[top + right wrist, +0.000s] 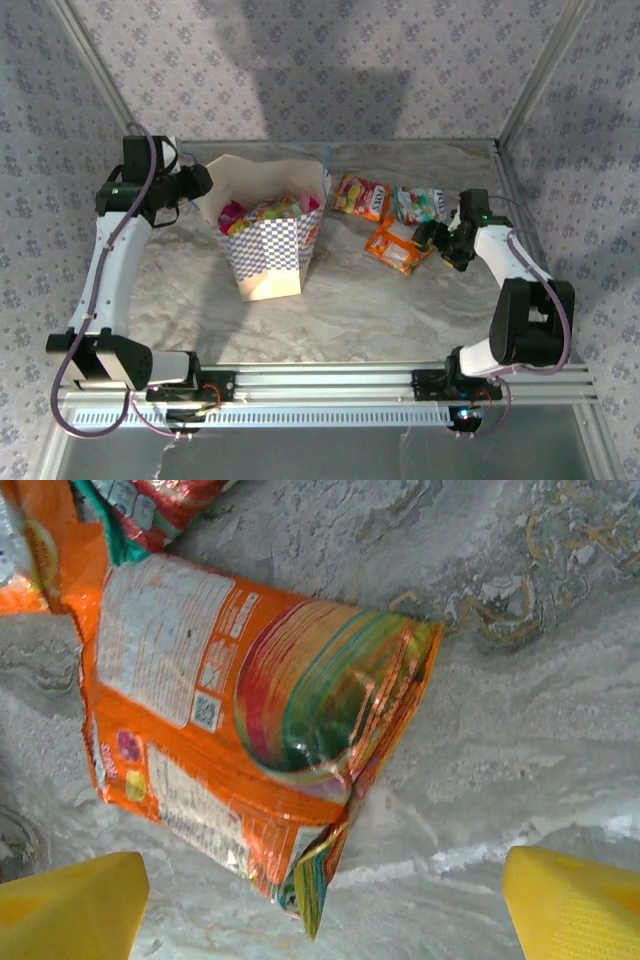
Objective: Place the snacks into the paper bag
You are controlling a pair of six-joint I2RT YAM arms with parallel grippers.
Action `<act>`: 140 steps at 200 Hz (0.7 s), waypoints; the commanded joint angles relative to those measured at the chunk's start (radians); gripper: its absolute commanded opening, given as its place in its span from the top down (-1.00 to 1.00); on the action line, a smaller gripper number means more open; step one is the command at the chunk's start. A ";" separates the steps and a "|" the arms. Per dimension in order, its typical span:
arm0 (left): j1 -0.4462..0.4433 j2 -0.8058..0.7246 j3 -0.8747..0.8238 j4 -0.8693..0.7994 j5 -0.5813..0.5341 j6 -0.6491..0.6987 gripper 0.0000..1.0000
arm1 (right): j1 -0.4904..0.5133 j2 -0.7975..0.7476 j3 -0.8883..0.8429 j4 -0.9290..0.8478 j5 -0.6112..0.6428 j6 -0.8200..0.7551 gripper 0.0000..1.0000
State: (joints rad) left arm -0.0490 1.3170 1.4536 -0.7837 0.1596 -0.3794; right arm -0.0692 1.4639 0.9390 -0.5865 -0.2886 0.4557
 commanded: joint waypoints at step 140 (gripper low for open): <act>-0.025 0.005 0.007 0.000 -0.020 -0.023 0.13 | 0.018 0.268 0.078 0.171 -0.132 -0.014 -0.73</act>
State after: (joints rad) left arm -0.0681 1.3174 1.4536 -0.7841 0.1440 -0.3939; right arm -0.0605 1.7054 0.9905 -0.4240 -0.3866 0.4519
